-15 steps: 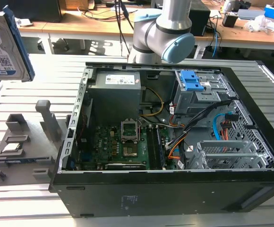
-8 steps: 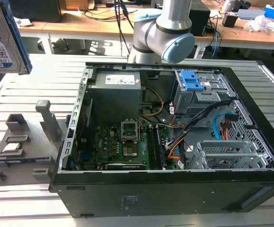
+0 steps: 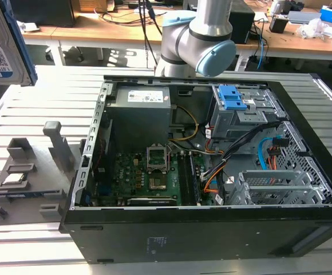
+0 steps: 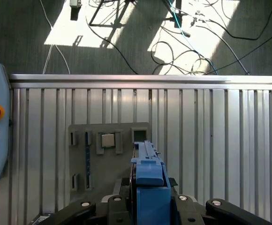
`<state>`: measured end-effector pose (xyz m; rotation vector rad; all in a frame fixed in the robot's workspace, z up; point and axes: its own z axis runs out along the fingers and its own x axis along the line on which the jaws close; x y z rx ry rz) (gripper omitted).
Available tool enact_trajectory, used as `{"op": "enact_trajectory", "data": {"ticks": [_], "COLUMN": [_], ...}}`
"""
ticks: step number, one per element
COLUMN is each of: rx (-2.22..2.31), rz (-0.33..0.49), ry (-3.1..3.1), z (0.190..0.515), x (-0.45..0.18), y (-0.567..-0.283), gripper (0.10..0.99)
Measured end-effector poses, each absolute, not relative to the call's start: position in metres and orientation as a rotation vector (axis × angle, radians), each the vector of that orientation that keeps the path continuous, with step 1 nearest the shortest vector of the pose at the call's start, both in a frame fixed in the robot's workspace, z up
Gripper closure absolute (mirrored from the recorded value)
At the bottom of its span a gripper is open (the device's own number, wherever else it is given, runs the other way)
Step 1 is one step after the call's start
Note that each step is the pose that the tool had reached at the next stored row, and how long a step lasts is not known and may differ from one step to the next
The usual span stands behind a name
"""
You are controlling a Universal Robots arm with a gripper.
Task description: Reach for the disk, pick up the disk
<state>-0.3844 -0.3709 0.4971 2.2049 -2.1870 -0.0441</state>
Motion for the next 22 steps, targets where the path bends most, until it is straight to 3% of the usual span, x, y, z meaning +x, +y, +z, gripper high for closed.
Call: {"op": "enact_trajectory", "data": {"ticks": [22], "rx": [2.203], "rz": [-0.042], "ry": [-2.185], "z": [0.497], "x": [-0.316], "y": [-0.370], "gripper": [0.718]}}
